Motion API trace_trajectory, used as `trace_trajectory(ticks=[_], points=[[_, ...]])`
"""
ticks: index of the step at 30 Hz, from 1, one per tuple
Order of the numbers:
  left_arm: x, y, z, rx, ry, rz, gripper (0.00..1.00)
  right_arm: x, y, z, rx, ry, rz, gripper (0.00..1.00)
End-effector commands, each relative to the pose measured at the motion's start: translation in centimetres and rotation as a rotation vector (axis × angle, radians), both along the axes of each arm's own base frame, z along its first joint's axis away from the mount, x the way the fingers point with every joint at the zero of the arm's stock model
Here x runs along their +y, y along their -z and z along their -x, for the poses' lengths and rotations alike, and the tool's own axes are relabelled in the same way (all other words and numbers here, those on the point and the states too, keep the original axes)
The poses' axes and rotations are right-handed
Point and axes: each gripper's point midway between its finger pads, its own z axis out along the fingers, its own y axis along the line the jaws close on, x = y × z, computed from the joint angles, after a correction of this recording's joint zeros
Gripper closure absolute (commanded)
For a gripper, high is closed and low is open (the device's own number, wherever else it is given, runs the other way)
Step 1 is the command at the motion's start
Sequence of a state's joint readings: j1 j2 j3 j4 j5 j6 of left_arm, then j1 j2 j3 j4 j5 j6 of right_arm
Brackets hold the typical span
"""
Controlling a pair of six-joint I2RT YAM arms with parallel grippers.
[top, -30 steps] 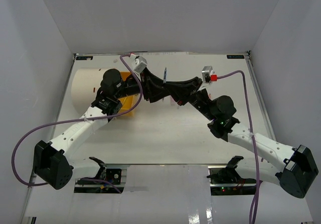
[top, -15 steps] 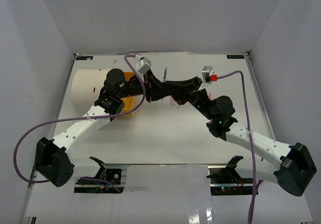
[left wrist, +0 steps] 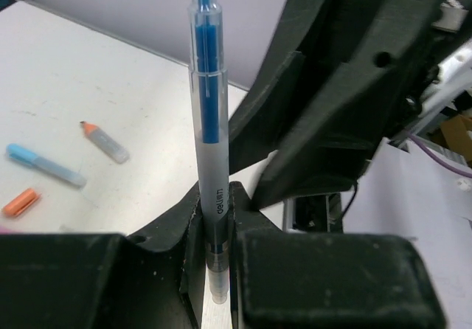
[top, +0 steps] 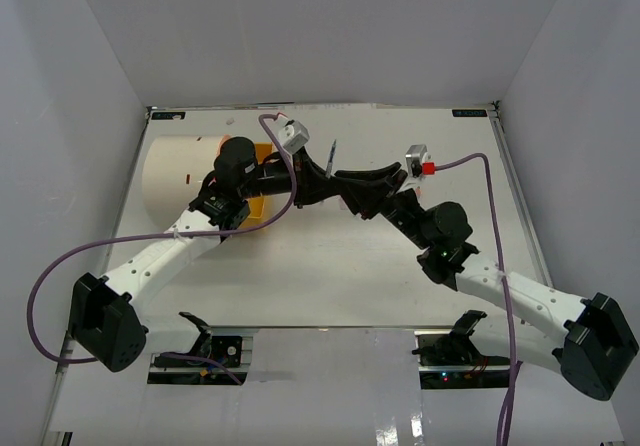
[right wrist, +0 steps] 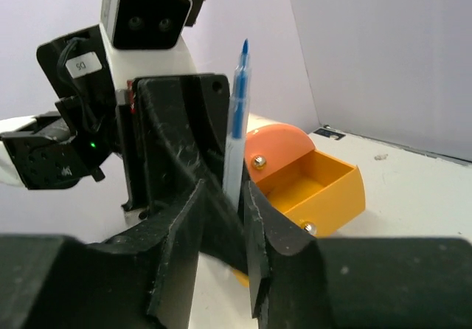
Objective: Sort the stationery into containers
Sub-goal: Pick up the pen from the center of the board.
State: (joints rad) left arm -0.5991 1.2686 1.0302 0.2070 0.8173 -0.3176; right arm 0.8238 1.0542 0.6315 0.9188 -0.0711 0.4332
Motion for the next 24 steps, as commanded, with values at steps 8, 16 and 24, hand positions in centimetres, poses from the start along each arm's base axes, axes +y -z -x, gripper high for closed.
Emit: trace_trajectory(ticks=[8, 16, 24], points=[[2.6, 0.3, -3.9, -0.110, -0.225, -0.120, 1.00, -3.9, 1.5, -2.0, 0.021, 0.221, 0.159, 0.18], [4.2, 4.0, -5.3, -0.105, -0.309, -0.273, 1.00, -7.5, 7.0, -5.1, 0.230, 0.438, 0.420, 0.10], [4.9, 6.4, -4.3, -0.133, -0.266, -0.348, 1.00, -7.9, 13.7, -7.3, 0.504, 0.508, 0.601, 0.01]])
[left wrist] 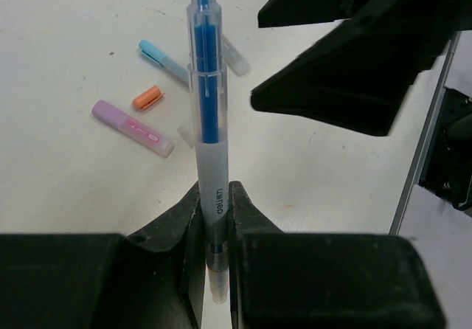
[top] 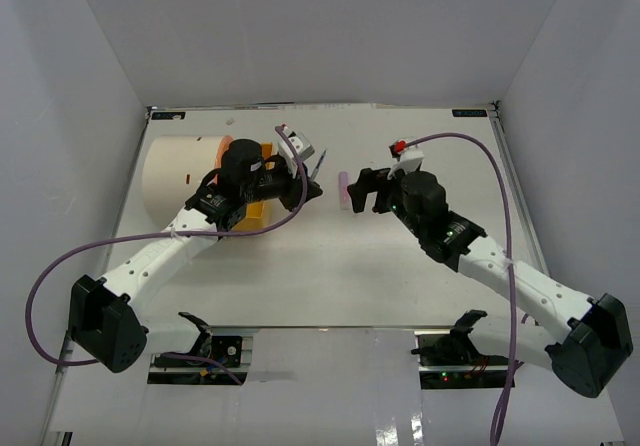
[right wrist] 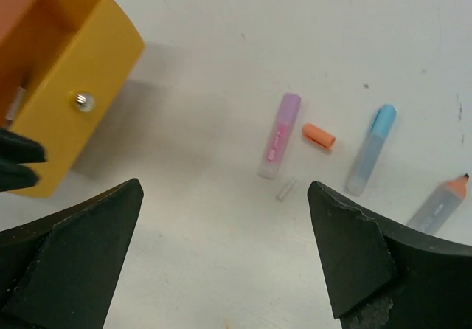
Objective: Sort the stationery into containers
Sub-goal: Pick up the pen from the center of the board, then close the pen cap on the pen.
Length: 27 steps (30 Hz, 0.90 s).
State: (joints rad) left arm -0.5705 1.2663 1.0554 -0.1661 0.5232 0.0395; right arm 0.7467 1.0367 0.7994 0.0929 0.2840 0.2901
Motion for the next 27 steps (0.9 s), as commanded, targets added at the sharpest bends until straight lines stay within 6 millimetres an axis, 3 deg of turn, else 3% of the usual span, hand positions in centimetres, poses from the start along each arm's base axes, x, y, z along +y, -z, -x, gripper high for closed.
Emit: trace_trajectory(ticks=[1, 2, 6, 13, 14, 27], points=[[0.9, -0.5, 0.7, -0.054, 0.013, -0.025, 1.00, -0.7, 4.0, -1.1, 0.170, 0.092, 0.093, 0.00], [1.0, -0.4, 0.7, -0.064, 0.013, -0.032, 1.00, -1.0, 5.3, -1.3, 0.219, 0.116, 0.129, 0.07], [1.6, -0.6, 1.0, -0.107, 0.008, -0.044, 1.00, -0.5, 7.8, -2.4, 0.334, 0.152, 0.156, 0.14], [2.5, 0.4, 0.0, -0.121, -0.058, -0.085, 1.00, 0.2, 12.7, -4.4, 0.520, 0.182, 0.163, 0.38], [2.6, 0.5, -0.1, -0.122, -0.062, -0.087, 1.00, 0.4, 12.6, -4.9, 0.524, 0.182, 0.157, 0.41], [2.8, 0.1, -0.3, -0.141, -0.082, -0.082, 1.00, 1.0, 19.0, -7.4, 0.672, 0.257, 0.269, 0.52]])
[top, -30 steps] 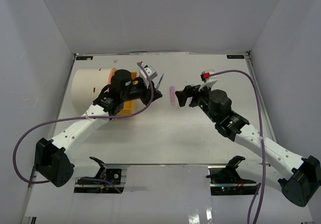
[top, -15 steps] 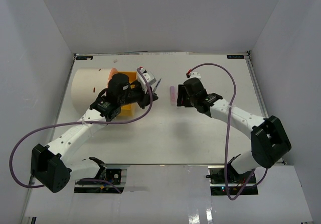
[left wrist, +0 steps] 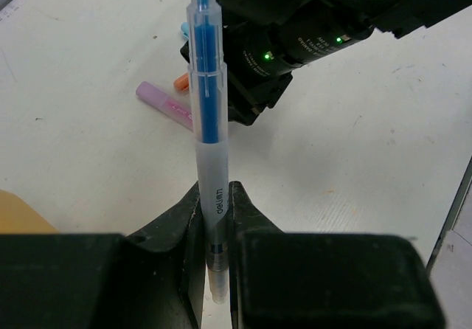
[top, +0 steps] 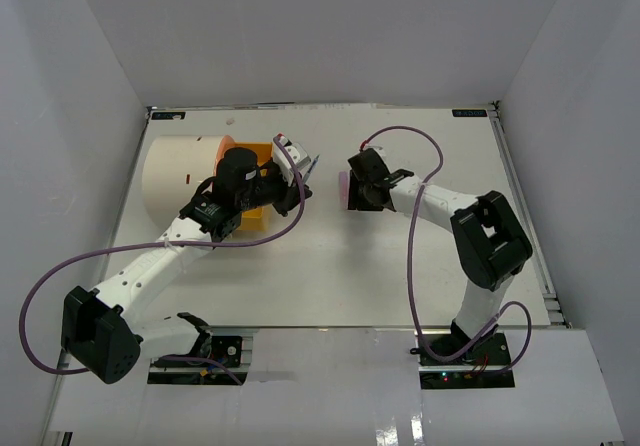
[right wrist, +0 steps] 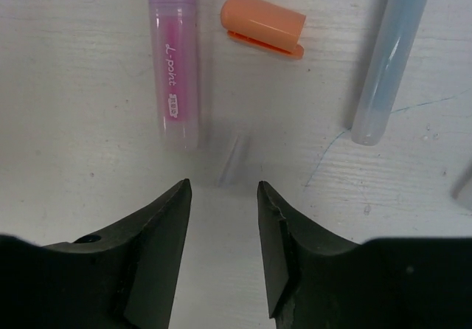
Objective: Sort the stationery into containers
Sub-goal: Close the pen cap on the pen.
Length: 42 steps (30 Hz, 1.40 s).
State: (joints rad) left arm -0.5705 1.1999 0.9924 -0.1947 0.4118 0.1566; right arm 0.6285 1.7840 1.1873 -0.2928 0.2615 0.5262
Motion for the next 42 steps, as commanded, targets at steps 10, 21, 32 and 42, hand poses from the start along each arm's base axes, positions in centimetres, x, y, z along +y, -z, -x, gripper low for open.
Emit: trace_trajectory(ticks=[10, 21, 32, 42], points=[[0.5, -1.7, 0.4, -0.054, -0.001, 0.025, 1.00, 0.2, 2.3, -2.0, 0.040, 0.078, 0.053, 0.62], [0.4, -1.8, 0.6, -0.055, 0.007, 0.033, 1.00, -0.5, 4.2, -1.9, 0.074, 0.106, 0.098, 0.71], [0.0, -2.1, 1.1, -0.047, 0.038, 0.050, 1.00, 0.4, -3.1, -2.4, -0.105, 0.043, -0.036, 0.92], [-1.5, -2.6, 2.9, -0.016, 0.153, 0.116, 1.00, 2.2, -24.4, -0.5, -0.739, -0.215, -0.409, 0.92]])
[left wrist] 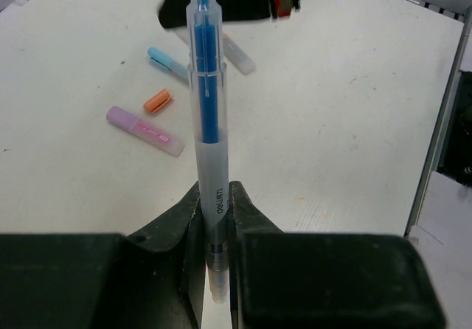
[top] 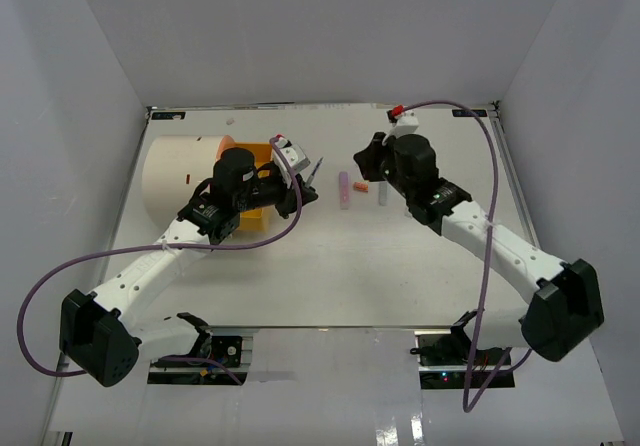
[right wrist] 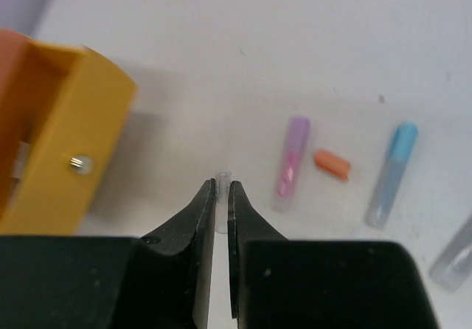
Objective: Sort the stationery into containers
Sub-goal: Close the pen cap on the pen.
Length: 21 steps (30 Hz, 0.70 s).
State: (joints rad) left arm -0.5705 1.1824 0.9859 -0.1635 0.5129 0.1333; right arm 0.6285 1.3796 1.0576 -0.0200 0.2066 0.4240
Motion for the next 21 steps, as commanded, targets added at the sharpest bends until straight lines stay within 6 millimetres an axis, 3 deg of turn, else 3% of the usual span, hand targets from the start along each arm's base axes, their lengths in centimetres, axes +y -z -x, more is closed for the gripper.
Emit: trace_trajectory(ticks=[1, 3, 7, 13, 21], points=[[-0.5, -1.5, 1.4, -0.019, 0.071, 0.060, 1.00, 1.4, -9.9, 0.1, -0.336, -0.116, -0.149, 0.92], [-0.7, -1.5, 1.7, -0.010, 0.087, 0.068, 1.00, 1.4, -13.6, 1.1, -0.450, -0.145, -0.214, 0.92], [-1.0, -1.5, 2.0, -0.006, 0.102, 0.080, 1.00, 1.5, -17.5, 2.9, -0.585, -0.201, -0.314, 0.92], [-1.5, -1.4, 2.5, 0.017, 0.137, 0.099, 1.00, 2.7, -20.2, 5.9, -0.685, -0.344, -0.460, 0.92], [-1.8, -1.3, 2.5, 0.031, 0.144, 0.110, 1.00, 3.9, -20.6, 8.2, -0.721, -0.465, -0.560, 0.92]])
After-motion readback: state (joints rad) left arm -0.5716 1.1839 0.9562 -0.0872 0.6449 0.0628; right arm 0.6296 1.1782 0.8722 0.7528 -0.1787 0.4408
